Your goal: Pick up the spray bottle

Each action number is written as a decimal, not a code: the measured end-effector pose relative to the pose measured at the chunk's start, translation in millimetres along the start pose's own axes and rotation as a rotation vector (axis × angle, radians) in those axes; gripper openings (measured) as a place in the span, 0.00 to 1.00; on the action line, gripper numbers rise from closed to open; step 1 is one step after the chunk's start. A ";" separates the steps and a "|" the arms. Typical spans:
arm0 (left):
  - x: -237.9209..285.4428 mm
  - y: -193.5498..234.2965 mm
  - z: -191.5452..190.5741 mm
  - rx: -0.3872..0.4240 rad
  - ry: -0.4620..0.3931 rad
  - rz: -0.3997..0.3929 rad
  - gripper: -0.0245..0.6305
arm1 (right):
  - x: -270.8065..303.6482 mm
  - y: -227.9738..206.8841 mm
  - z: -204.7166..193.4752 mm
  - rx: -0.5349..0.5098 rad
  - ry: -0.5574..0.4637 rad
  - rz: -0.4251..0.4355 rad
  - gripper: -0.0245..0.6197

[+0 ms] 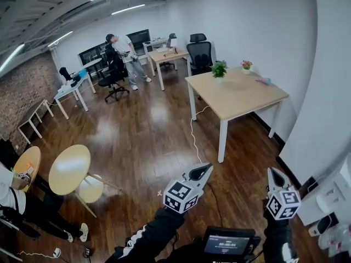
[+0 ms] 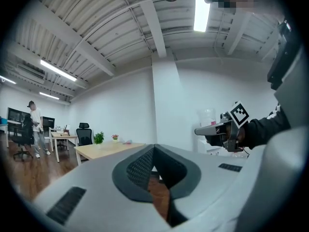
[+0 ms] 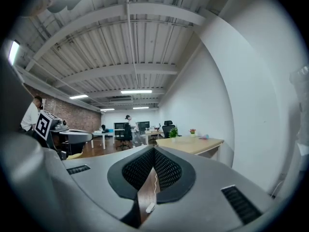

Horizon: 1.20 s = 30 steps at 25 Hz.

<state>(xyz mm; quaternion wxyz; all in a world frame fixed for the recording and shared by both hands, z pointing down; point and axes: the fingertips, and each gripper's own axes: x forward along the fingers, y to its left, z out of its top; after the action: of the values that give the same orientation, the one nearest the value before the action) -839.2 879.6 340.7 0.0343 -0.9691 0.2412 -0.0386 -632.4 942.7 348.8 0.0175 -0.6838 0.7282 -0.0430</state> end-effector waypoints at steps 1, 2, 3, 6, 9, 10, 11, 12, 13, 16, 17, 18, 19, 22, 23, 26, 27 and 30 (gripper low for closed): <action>21.9 18.7 -2.7 -0.001 0.001 -0.010 0.04 | 24.6 -10.2 -1.4 -0.001 0.006 -0.013 0.04; 46.2 35.8 -2.9 -0.005 0.001 -0.025 0.04 | 48.2 -22.6 0.2 -0.005 0.012 -0.027 0.04; 72.6 52.4 -0.7 -0.006 -0.002 -0.041 0.04 | 71.5 -36.5 5.5 -0.012 0.015 -0.040 0.04; 158.5 101.4 8.9 0.004 -0.008 -0.086 0.04 | 145.0 -84.9 30.1 -0.026 -0.003 -0.068 0.04; 276.2 148.4 10.2 -0.016 0.001 -0.106 0.04 | 234.0 -170.4 43.6 -0.018 -0.005 -0.096 0.04; 326.5 162.3 9.8 -0.023 0.005 -0.108 0.04 | 267.2 -209.7 47.3 -0.014 -0.004 -0.099 0.04; 377.5 175.1 9.8 -0.024 0.010 -0.110 0.04 | 300.1 -249.5 51.2 -0.010 -0.004 -0.098 0.04; 424.2 187.3 11.1 -0.021 0.012 -0.111 0.04 | 330.8 -285.2 55.6 -0.007 -0.006 -0.094 0.04; 461.4 199.0 14.4 -0.014 0.012 -0.112 0.04 | 357.0 -312.5 60.4 -0.007 -0.009 -0.089 0.04; 512.1 223.2 24.3 -0.016 0.001 -0.110 0.04 | 397.1 -345.3 71.0 -0.016 -0.012 -0.092 0.04; 528.5 227.4 24.3 -0.028 0.001 -0.110 0.04 | 406.4 -358.0 73.2 -0.012 -0.016 -0.092 0.04; 553.4 231.0 23.7 -0.038 0.003 -0.112 0.04 | 419.7 -378.6 74.9 -0.007 -0.018 -0.088 0.04; 583.9 234.6 23.6 -0.041 0.004 -0.115 0.04 | 436.3 -404.7 75.8 -0.004 -0.018 -0.082 0.04; 665.2 249.0 29.4 -0.029 -0.003 -0.120 0.04 | 485.1 -475.4 81.8 -0.021 -0.009 -0.085 0.04; 685.8 256.1 30.8 -0.033 -0.002 -0.123 0.04 | 500.0 -491.9 84.4 -0.019 -0.009 -0.091 0.04; 752.6 283.2 25.0 -0.030 0.002 -0.148 0.04 | 556.1 -540.2 81.2 -0.006 0.000 -0.113 0.04; 780.6 295.9 20.3 -0.026 -0.001 -0.156 0.04 | 580.4 -559.6 77.4 -0.007 0.004 -0.121 0.04; 880.7 348.0 7.0 -0.036 -0.028 -0.183 0.04 | 668.7 -620.3 76.1 -0.041 -0.008 -0.142 0.04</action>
<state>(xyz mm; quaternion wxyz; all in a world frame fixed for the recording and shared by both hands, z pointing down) -224.8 159.2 355.5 0.0167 -0.9880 0.1517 -0.0237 -52.2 234.8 348.9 0.0032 -0.7341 0.6785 -0.0263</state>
